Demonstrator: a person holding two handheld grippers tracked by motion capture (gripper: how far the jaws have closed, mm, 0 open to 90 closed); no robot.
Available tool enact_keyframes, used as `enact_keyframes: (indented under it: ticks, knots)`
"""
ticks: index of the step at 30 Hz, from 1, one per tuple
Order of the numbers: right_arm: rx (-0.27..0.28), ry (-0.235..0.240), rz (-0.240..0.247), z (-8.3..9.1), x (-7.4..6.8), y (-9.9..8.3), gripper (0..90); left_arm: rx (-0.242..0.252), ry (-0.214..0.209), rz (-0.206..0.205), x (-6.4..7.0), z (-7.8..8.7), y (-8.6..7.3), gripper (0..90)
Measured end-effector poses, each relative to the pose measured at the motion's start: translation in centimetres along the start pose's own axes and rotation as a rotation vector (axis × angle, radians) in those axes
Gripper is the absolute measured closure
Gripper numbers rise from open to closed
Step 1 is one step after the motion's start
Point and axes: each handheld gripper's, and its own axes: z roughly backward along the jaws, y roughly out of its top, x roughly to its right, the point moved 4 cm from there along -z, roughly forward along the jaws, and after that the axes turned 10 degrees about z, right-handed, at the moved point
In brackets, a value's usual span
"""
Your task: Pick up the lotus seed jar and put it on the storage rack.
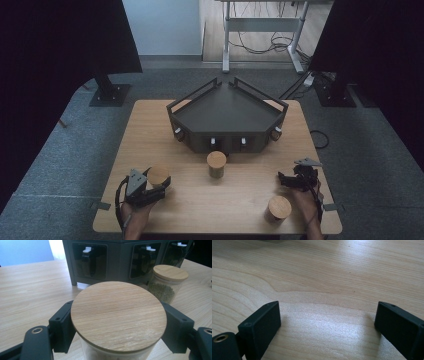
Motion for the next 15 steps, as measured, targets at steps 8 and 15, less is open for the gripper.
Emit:
enact_keyframes:
  ticks: [8, 15]
  knots:
    - [0.000, 0.000, 0.000, 0.0, 0.0, 0.0, 6.0, 0.002, -0.006, -0.003, 0.1, -0.1, 0.7, 23.9]
    - [0.000, 0.000, 0.000, 0.0, 0.0, 0.0, 6.0, 0.002, -0.013, 0.000, 0.2, -0.4, 1.2, 23.9]
